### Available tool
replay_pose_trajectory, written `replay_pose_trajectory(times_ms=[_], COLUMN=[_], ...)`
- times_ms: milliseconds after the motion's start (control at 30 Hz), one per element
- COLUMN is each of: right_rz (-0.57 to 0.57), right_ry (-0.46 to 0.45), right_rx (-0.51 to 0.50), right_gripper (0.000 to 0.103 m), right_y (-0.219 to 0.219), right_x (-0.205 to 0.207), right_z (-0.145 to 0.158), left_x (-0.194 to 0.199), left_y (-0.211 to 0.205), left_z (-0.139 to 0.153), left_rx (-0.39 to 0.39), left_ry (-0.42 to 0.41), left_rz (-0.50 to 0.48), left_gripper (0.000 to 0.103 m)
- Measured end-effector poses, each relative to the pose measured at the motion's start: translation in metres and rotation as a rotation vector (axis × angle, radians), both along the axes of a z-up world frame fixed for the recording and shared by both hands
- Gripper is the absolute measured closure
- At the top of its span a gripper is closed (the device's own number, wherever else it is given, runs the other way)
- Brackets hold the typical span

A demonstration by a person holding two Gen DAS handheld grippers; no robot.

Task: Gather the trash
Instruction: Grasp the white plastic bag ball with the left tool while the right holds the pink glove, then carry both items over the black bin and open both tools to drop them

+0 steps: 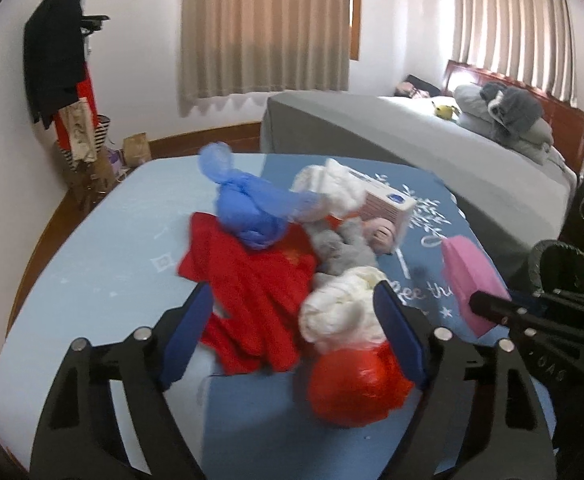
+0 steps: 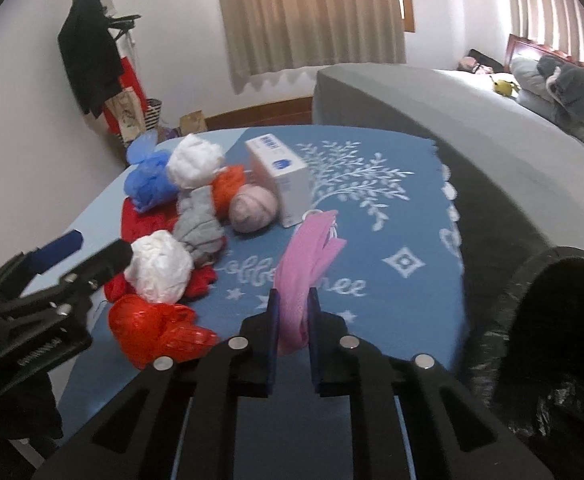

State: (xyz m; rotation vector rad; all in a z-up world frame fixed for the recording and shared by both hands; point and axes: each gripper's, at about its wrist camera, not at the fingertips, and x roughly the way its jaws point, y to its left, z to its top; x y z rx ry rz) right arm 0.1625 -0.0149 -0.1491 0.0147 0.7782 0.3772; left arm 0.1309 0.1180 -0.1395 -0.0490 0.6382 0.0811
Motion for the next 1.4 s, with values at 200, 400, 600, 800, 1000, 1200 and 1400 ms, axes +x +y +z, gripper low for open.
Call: replay_pose_trajectory(times_ms=[200,400,600,800,1000,1200,1400], right_rz=[-0.014,-0.004,-0.002,0.005,0.012,-0.001,-0.047], right_ry=[0.010,0.022,0.014,-0.015,-0.043,-0.079,-0.112], right_rx=[0.001,0.000,0.002,0.012,0.037,0.058,0.065], right_gripper=[0.090,0.090,0.090,0.090,0.090,0.090,0.090], right_y=[-0.009,-0.008,-0.008,-0.010,-0.016,-0.031,-0.057], right_x=[0.005,0.005,0.004,-0.001,-0.008,-0.019,-0.032], right_z=[-0.003,-0.009,-0.009,0.002,0.019,0.038,0.054], left_x=[0.012,0.019,0.013,0.003,-0.008,-0.013,-0.016], left_y=[-0.016,-0.027,-0.023,-0.019,-0.018,-0.027,-0.052], left_z=[-0.010,-0.022,-0.016,0.009,0.031,0.048,0.060], left_rx=[0.003,0.025,-0.011,-0.018,-0.015,-0.023,-0.029], left_ry=[0.026,0.070,0.035,-0.025,-0.073,-0.105,-0.128], left_rz=[-0.034,-0.071,-0.090,-0.075,-0.062,-0.073,-0.120], left_gripper=[0.029,0.052,0.065,0.065,0.065,0.065,0.065])
